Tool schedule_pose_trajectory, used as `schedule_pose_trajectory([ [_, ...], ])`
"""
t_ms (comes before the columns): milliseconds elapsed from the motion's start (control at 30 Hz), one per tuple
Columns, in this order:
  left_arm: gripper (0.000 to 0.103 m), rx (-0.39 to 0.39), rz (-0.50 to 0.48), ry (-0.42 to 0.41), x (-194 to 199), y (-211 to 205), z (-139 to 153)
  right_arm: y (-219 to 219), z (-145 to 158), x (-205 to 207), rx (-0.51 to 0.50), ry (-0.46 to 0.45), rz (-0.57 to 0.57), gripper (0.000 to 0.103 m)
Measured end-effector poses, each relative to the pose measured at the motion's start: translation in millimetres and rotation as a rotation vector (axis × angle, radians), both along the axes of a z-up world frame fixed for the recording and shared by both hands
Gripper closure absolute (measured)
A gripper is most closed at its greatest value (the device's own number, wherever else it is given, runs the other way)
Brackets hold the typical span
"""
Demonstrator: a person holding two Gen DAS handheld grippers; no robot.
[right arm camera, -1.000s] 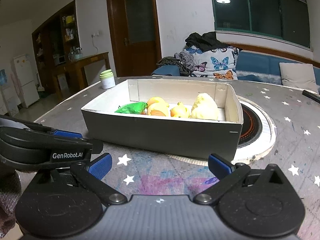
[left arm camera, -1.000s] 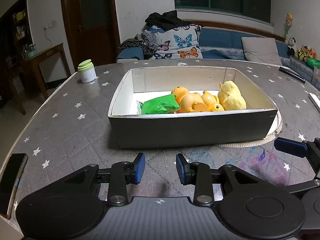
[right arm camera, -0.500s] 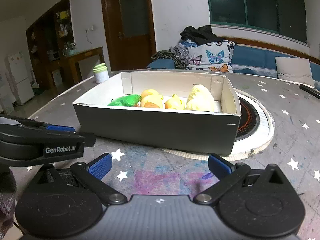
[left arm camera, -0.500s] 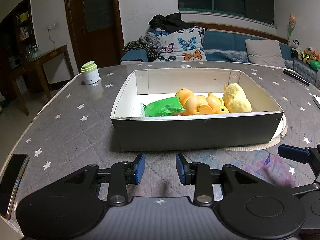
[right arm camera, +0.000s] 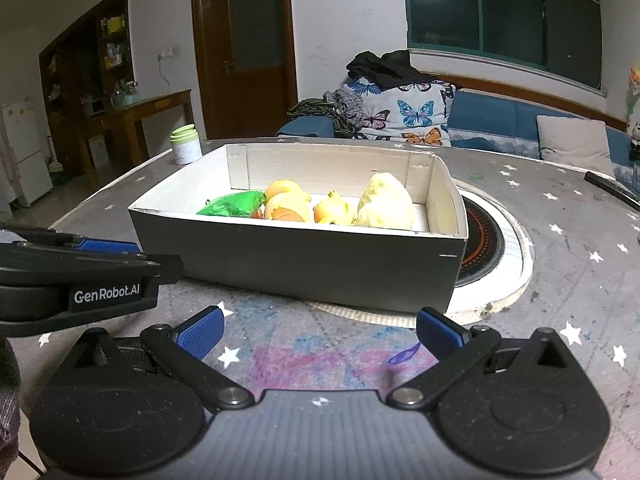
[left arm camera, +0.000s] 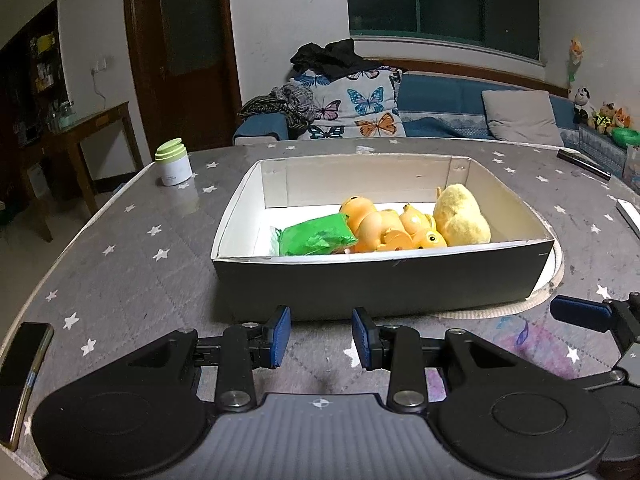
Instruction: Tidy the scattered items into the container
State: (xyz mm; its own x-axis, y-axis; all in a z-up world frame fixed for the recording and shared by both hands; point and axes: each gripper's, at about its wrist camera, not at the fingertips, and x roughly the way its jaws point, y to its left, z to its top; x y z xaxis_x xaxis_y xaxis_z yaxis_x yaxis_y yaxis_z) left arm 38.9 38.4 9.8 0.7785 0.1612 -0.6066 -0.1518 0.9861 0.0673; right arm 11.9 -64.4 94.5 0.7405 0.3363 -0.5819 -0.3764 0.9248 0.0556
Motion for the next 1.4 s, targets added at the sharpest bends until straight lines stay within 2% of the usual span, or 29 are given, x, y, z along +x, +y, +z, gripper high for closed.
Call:
schedule_pose_trajectory([
  [433,0.067,0.0,-0.006,-0.023,6,0,6,0,4,5,-0.003,-0.01,-0.003,0.0],
  [1400,0.067,-0.006,-0.02,-0.01,19,1,3,2,4,16,-0.028,-0.01,-0.007,0.0],
])
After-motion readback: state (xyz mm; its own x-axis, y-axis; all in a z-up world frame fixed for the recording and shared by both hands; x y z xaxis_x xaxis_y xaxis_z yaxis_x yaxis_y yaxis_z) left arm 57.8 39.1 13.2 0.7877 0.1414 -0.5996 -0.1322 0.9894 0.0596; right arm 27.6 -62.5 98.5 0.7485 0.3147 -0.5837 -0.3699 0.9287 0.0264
